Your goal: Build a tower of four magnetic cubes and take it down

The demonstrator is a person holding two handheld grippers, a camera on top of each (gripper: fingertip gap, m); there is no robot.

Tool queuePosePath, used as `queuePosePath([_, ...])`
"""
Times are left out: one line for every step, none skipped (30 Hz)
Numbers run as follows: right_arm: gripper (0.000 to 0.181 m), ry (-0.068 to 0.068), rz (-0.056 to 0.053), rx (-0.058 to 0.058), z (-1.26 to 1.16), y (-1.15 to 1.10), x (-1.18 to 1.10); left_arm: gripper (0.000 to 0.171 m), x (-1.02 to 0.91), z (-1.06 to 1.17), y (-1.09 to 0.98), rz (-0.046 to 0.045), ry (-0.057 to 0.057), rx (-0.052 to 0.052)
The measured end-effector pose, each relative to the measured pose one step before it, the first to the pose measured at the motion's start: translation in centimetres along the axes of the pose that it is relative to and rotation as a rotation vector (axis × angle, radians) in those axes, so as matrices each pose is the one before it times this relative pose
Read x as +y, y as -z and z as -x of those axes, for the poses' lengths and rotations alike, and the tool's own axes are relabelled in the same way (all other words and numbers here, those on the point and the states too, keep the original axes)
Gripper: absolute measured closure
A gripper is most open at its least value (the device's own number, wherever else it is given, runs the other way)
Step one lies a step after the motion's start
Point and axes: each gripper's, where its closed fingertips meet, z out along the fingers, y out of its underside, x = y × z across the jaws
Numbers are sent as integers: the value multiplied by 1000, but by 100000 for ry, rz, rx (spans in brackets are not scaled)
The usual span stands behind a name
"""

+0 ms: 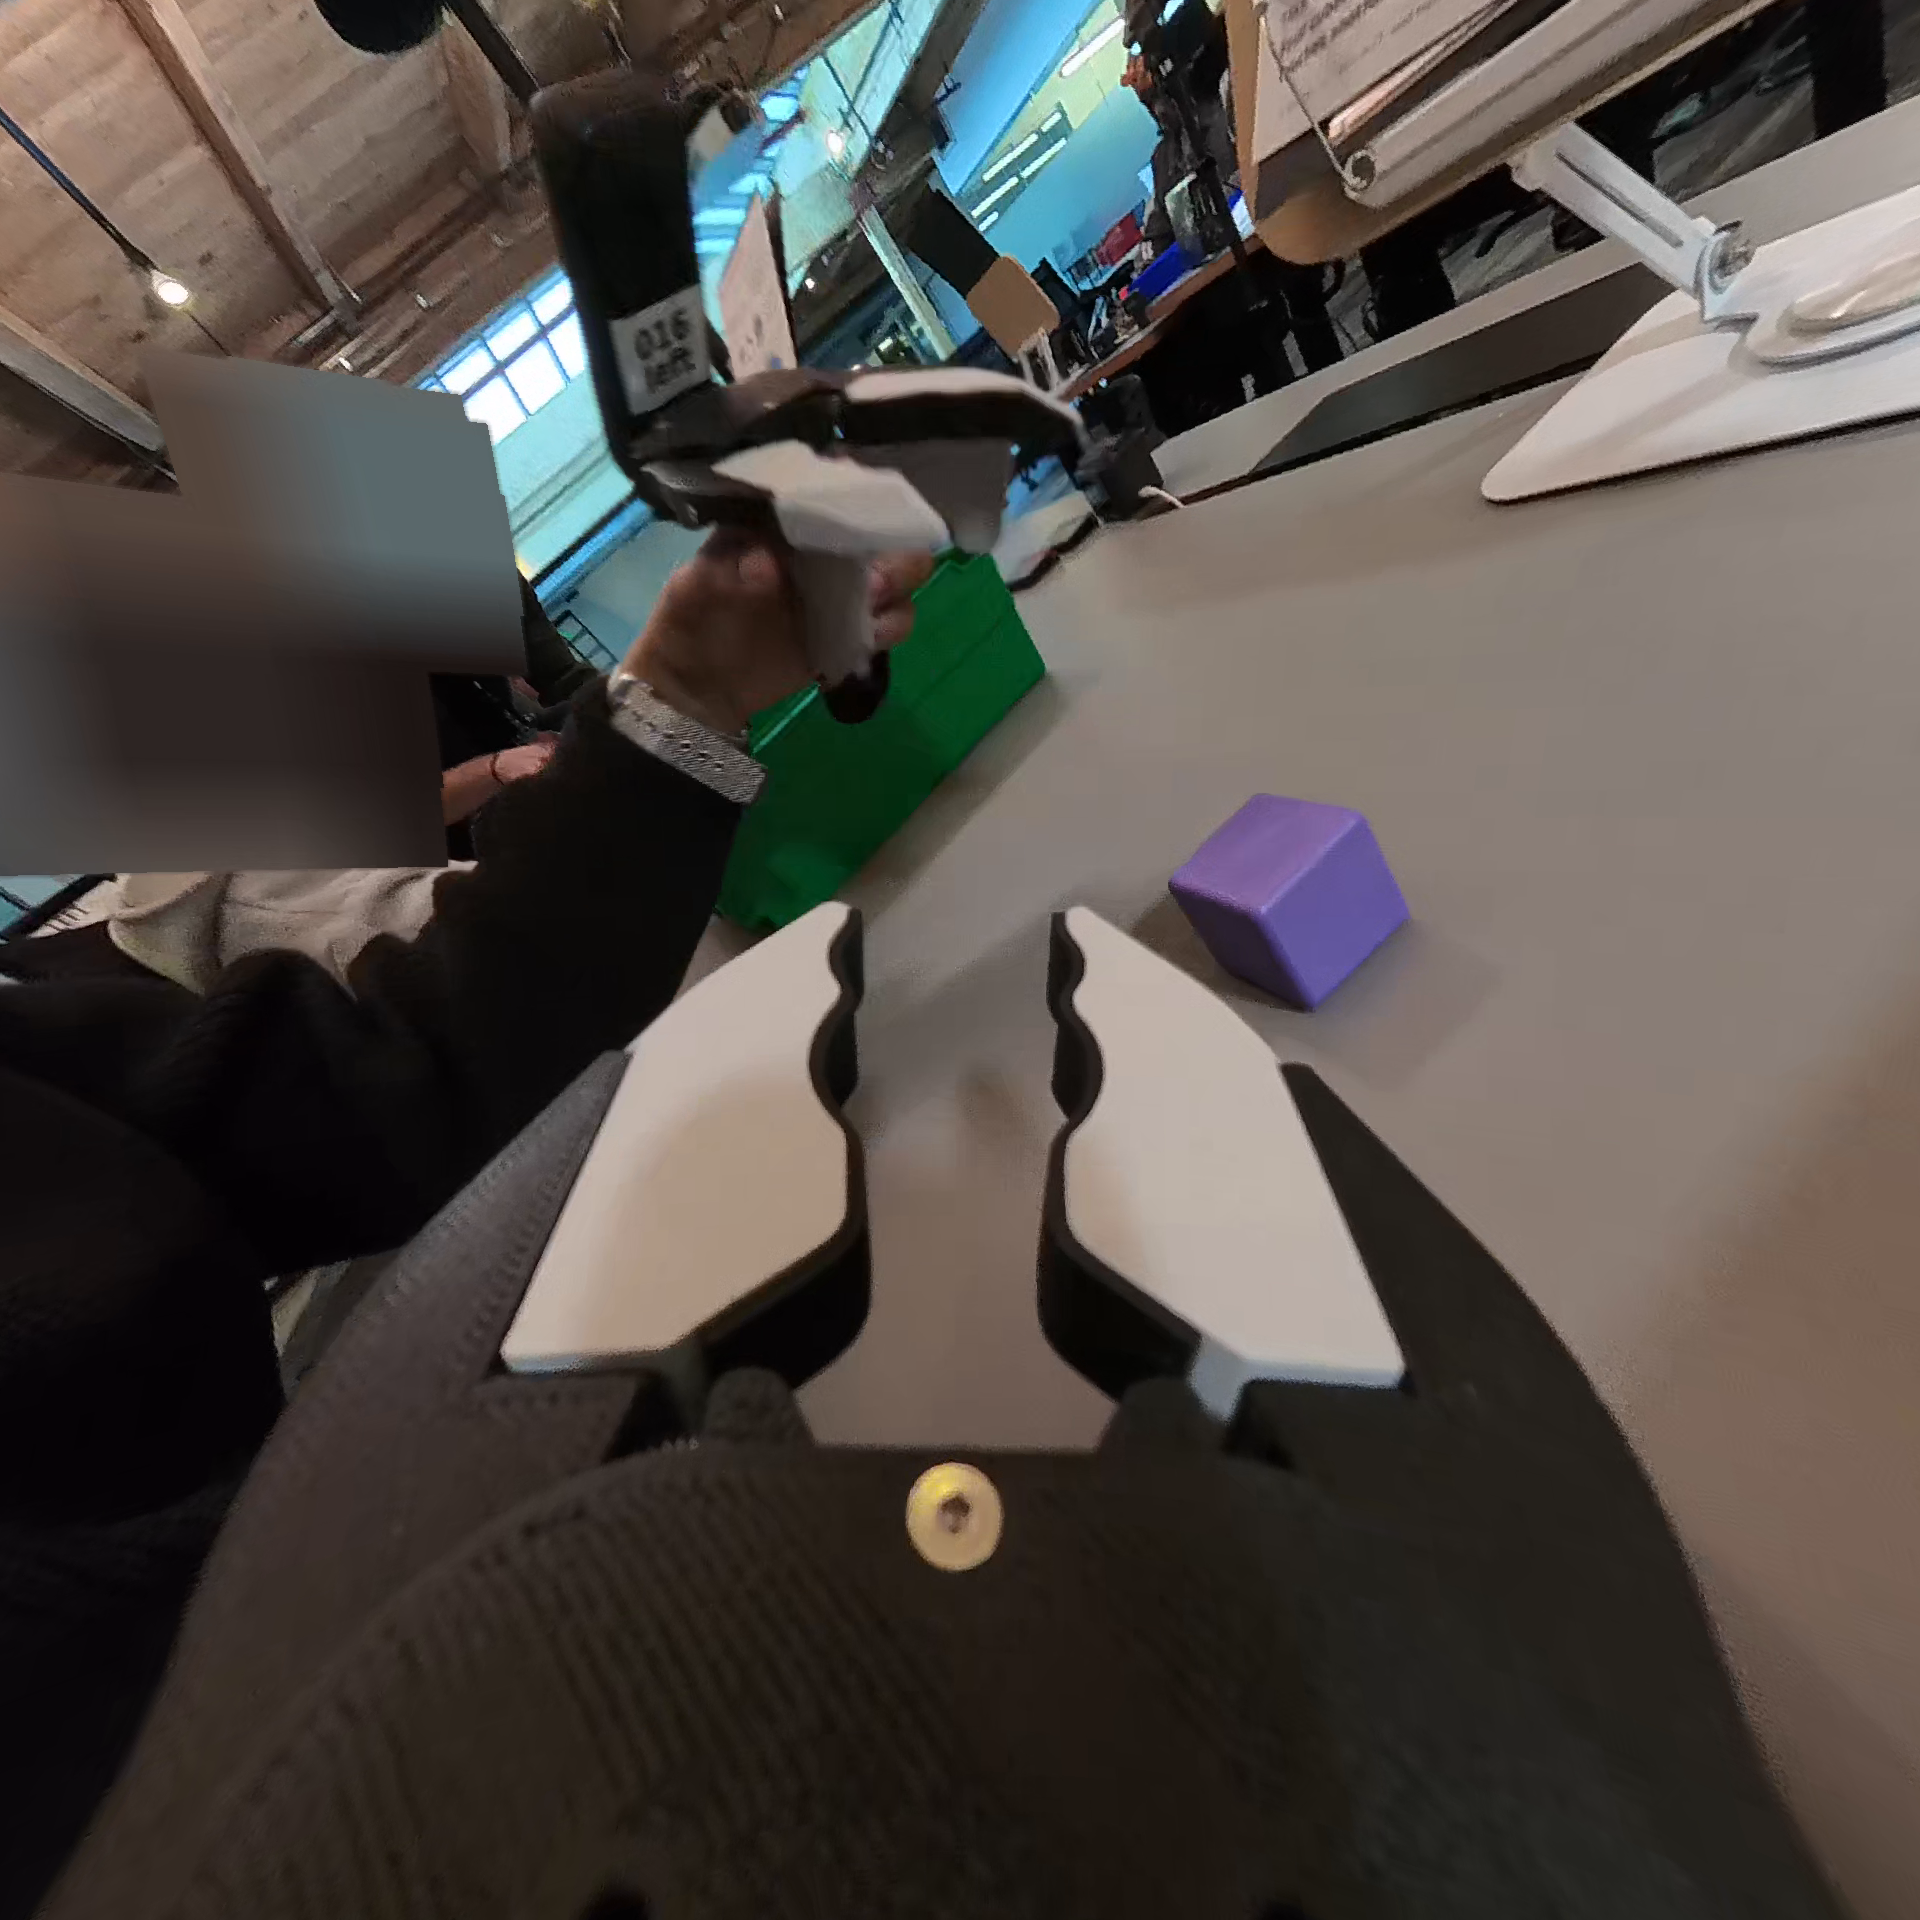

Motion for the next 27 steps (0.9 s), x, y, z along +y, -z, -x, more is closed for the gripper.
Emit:
queuePosePath([147,-439,-665,-1260,118,-331,-231,102,-1060,1356,2282,-5003,4340,-9189])
queuePosePath([147,-11,57,-1191,98,-480,-112,101,-810,1833,2432,-3841,5922,-11394])
queuePosePath([147,366,935,-1157,81,-607,26,101,-442,2079,2526,-2037,6051,-11782])
queuePosePath([147,605,1715,-1285,124,-710,180,100,133,2390,2546,602,5421,-12748])
queuePosePath([147,705,2245,-1523,178,-766,275,99,705,2918,2521,2570,5673,-15078])
queuePosePath([147,743,2382,-1674,224,-791,301,98,1262,3312,2320,3903,6388,-15457])
queuePosePath([147,797,2265,-1708,248,-773,292,96,1648,3437,1938,5052,6138,-14025])
queuePosePath([147,810,2131,-1680,265,-737,282,96,1742,3352,1442,4230,5511,-12214])
queuePosePath([147,722,2035,-1565,248,-668,272,96,1752,3125,925,2767,5830,-10085])
queuePosePath([147,513,1881,-1338,211,-588,259,96,1816,2716,416,2504,5832,-7263])
queuePosePath([147,244,1499,-1251,204,-484,228,96,1745,2145,-104,2751,5405,-4280])
queuePosePath([146,25,1079,-1187,192,-382,170,96,1670,1569,-535,3238,5167,-1520])
queuePosePath([146,-85,823,-906,148,-285,124,95,1563,1210,-800,4332,5251,-345])
queuePosePath([146,20,533,-491,78,-167,71,95,1301,753,-947,4347,3980,1222])
queuePosePath([146,151,262,-90,17,-66,36,95,1070,440,-965,4556,3073,1880])
queuePosePath([146,126,95,237,-40,43,4,95,874,40,-906,4499,2714,3155])
queuePosePath([146,-7,-231,490,-78,136,-36,95,736,-469,-810,4308,1482,5364])
queuePosePath([146,-148,-747,608,-94,216,-109,96,696,-491,-753,4455,572,4453])
queuePosePath([146,-353,-994,668,-108,268,-136,97,627,226,-698,4632,-627,-1082])
queuePosePath([146,-610,-965,676,-143,292,-119,104,521,678,-585,4191,-2048,-4852])
queuePosePath([146,-868,-1006,588,-145,286,-125,110,316,729,-462,2944,-2381,-5739])
queuePosePath([146,-1084,-1221,297,-110,278,-168,112,5,167,-320,965,-1475,-1947])
queuePosePath([146,-1223,-1365,57,-82,234,-180,117,-164,-467,-119,-188,-810,2568])
queuePosePath([146,-1238,-1245,-23,-69,189,-173,118,-4,-338,31,1409,-1145,2113])
queuePosePath([146,-1071,-896,-18,-73,142,-118,118,19,-112,232,1676,-829,712])
queuePosePath([146,-773,-537,-49,-38,96,-64,118,-240,70,594,-656,-1039,-846])
queuePosePath([146,-442,-267,-108,-4,48,-33,119,-552,431,1001,-2905,-2006,-3832])
